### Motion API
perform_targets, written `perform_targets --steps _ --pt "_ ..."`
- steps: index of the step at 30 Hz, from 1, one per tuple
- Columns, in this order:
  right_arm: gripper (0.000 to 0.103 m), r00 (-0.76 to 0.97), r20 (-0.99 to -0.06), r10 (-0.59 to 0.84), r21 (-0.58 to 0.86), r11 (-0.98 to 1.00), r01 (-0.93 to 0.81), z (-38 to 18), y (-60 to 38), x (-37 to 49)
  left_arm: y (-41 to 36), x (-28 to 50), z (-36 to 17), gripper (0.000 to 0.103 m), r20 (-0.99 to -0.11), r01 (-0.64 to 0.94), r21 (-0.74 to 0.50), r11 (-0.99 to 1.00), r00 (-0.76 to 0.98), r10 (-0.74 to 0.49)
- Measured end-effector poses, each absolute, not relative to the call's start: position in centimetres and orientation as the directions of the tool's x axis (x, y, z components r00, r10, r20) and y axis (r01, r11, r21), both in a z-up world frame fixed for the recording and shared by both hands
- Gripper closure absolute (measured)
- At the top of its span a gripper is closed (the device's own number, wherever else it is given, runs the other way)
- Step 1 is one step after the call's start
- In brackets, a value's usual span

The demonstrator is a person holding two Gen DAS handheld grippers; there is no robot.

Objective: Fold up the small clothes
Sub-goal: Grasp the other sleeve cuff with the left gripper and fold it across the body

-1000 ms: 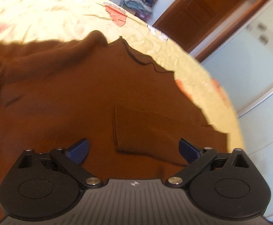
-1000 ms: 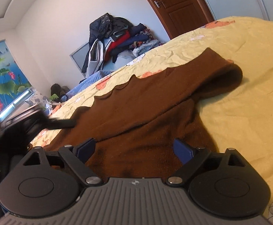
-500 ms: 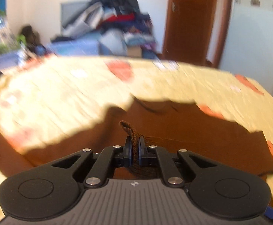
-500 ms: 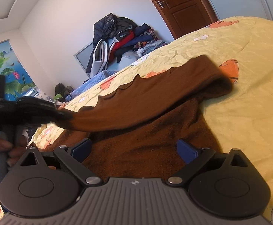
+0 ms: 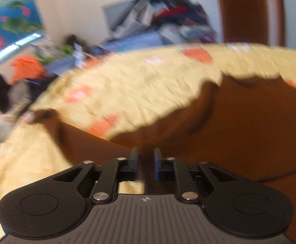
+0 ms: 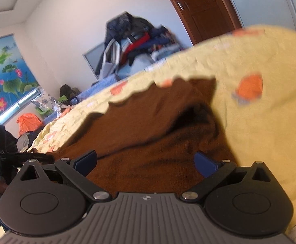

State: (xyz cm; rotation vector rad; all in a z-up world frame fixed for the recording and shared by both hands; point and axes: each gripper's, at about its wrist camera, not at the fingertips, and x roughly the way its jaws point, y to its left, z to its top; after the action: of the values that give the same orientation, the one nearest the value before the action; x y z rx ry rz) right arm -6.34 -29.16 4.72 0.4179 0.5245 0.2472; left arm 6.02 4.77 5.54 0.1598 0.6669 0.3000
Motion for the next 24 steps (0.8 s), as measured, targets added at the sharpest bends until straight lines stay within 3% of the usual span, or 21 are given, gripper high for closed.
perform_targets --steps 1,3,5,7,9,12,16,17,18,19,22,23,24 --pt "0.0 0.855 -0.406 0.323 0.418 0.897 -0.14 5.6 -29.3 -6.5 4.5 5.2 6.6 0.068 -0.553 -0.242 0.228 0.943 0.765 0.33" --pt "0.0 0.881 -0.365 0.302 0.39 0.909 -0.15 7.1 -30.1 -6.0 3.1 4.1 8.5 0.02 -0.509 -0.194 0.182 0.964 0.82 0.261" --pt "0.0 0.893 -0.351 0.281 0.404 0.906 -0.126 8.3 -31.2 -4.4 0.8 3.6 8.6 0.006 -0.471 -0.094 0.201 0.975 0.863 0.181" --pt "0.0 0.901 -0.363 0.237 0.415 0.907 -0.071 9.0 -32.3 -2.9 -1.4 4.1 7.9 0.006 -0.455 -0.059 0.284 0.957 0.871 0.188" --pt "0.0 0.903 -0.376 0.209 0.4 0.915 -0.045 9.4 -32.9 -2.2 -1.5 4.6 7.2 0.008 -0.476 -0.082 0.283 0.956 0.853 0.214" --pt "0.0 0.904 -0.374 0.21 0.388 0.92 -0.054 9.0 -33.1 -3.3 1.7 5.2 6.0 0.008 -0.553 -0.148 0.129 0.981 0.81 0.195" --pt "0.0 0.876 -0.435 0.207 0.371 0.928 -0.035 6.7 -33.1 -4.7 6.8 5.8 3.9 0.008 -0.672 -0.268 -0.058 0.962 0.723 0.16" --pt "0.0 0.869 -0.453 0.199 0.374 0.927 -0.018 6.1 -33.3 -4.8 7.6 6.1 3.3 0.013 -0.7 -0.278 -0.097 0.956 0.701 0.133" --pt "0.0 0.864 -0.465 0.193 0.384 0.923 0.0 5.7 -33.4 -4.9 8.2 6.3 2.8 0.03 -0.72 -0.286 -0.123 0.95 0.684 0.113" --pt "0.0 0.86 -0.473 0.192 0.403 0.915 0.017 5.3 -33.6 -4.9 8.5 6.6 2.2 0.038 -0.741 -0.294 -0.132 0.947 0.664 0.103" --pt "0.0 0.862 -0.469 0.193 0.451 0.891 0.046 4.9 -34.2 -5.1 8.2 6.8 2.2 0.06 -0.725 -0.28 -0.098 0.955 0.678 0.124" --pt "0.0 0.864 -0.465 0.191 0.452 0.891 0.047 5.0 -34.2 -5.1 8.1 6.9 2.4 0.083 -0.723 -0.271 -0.101 0.957 0.681 0.116" --pt "0.0 0.867 -0.461 0.189 0.448 0.893 0.043 5.1 -34.2 -5.1 7.9 7.0 2.8 0.092 -0.721 -0.269 -0.089 0.959 0.682 0.124"
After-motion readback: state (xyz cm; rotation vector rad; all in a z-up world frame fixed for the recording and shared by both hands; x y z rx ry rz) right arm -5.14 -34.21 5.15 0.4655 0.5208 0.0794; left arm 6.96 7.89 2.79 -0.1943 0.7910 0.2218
